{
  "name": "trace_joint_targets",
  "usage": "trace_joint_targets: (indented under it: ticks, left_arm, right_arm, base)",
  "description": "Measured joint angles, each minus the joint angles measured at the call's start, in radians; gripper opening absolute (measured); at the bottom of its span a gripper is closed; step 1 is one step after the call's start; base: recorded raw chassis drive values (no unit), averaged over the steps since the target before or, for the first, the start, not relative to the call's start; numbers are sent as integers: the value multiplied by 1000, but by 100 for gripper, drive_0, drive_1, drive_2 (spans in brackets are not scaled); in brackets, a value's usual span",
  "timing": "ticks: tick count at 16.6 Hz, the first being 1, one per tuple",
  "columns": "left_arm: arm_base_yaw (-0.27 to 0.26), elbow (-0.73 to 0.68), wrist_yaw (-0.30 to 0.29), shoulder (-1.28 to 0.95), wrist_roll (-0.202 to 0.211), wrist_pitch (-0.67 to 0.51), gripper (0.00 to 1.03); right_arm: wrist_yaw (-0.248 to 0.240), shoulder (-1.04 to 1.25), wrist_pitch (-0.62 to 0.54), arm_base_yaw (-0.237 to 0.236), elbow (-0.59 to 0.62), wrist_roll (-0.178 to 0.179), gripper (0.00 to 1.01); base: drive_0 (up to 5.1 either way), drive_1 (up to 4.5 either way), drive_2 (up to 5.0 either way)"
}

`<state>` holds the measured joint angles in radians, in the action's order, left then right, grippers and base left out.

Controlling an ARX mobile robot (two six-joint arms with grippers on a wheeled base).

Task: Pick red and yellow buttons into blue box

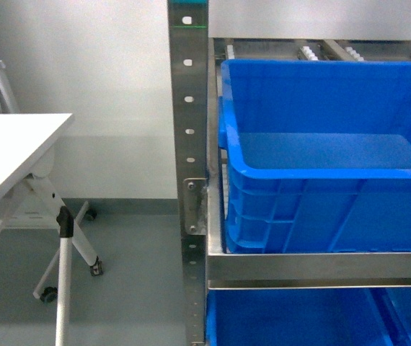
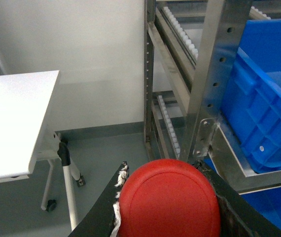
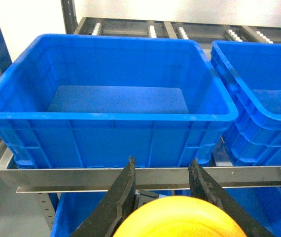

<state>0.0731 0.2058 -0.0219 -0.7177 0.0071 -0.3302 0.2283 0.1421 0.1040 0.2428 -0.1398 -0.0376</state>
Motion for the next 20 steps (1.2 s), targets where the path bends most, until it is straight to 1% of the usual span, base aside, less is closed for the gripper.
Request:
trace_joint_targets:
  ticks: [20]
  left_arm:
    - [0, 0, 0, 0, 0, 0, 32]
  right_arm:
    - [0, 0, 0, 0, 0, 0, 29]
  base:
    - [497, -240, -240]
